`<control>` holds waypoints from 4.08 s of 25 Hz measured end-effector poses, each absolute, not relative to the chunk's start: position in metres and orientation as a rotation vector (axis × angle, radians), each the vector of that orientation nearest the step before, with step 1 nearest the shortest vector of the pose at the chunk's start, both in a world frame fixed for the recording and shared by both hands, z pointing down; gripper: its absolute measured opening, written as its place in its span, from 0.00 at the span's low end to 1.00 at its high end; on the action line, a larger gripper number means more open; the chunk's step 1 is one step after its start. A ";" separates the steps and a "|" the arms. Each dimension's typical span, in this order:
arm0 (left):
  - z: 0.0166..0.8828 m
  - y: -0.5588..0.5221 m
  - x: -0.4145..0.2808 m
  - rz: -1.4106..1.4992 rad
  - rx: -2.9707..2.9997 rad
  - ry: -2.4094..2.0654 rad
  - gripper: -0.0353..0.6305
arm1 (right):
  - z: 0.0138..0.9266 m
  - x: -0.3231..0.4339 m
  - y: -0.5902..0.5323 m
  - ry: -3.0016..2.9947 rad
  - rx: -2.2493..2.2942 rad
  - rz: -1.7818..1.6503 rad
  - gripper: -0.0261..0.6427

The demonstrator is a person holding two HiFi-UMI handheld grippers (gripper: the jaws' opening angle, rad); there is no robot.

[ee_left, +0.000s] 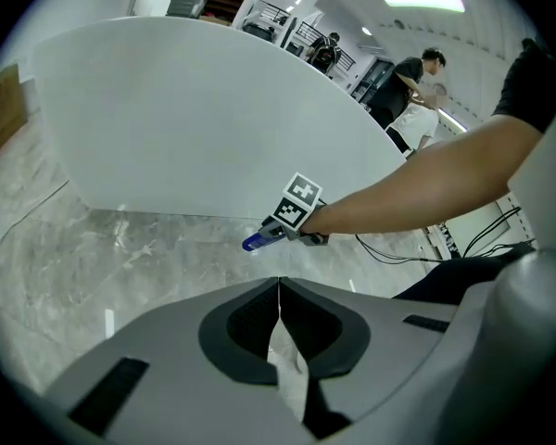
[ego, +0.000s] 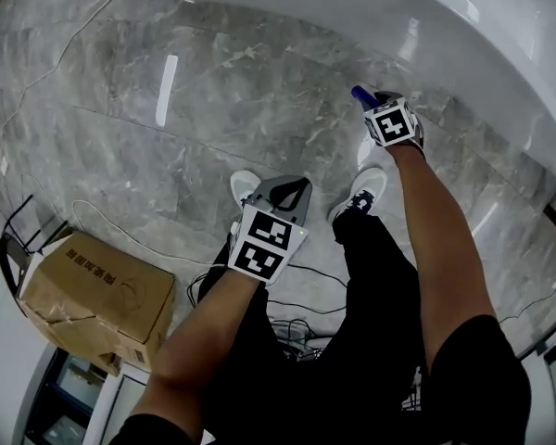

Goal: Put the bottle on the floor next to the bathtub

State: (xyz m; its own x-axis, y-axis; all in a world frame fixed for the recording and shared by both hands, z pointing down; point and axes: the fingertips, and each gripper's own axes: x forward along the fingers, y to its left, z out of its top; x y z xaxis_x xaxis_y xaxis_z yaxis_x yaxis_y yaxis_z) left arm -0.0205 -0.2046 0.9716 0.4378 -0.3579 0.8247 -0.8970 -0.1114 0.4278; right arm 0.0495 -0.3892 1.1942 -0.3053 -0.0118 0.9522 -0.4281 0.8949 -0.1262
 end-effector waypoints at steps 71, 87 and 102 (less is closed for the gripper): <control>0.422 -0.266 0.062 0.386 2.100 -1.349 0.08 | 0.418 0.175 -0.302 -2.825 0.390 1.198 0.10; 0.388 -0.183 -0.006 0.400 2.240 -1.318 0.08 | 0.380 0.123 -0.218 -2.918 0.610 1.107 0.09; 0.395 -0.076 -0.048 0.368 2.331 -1.155 0.08 | 0.397 0.100 -0.085 -2.800 0.957 1.137 0.09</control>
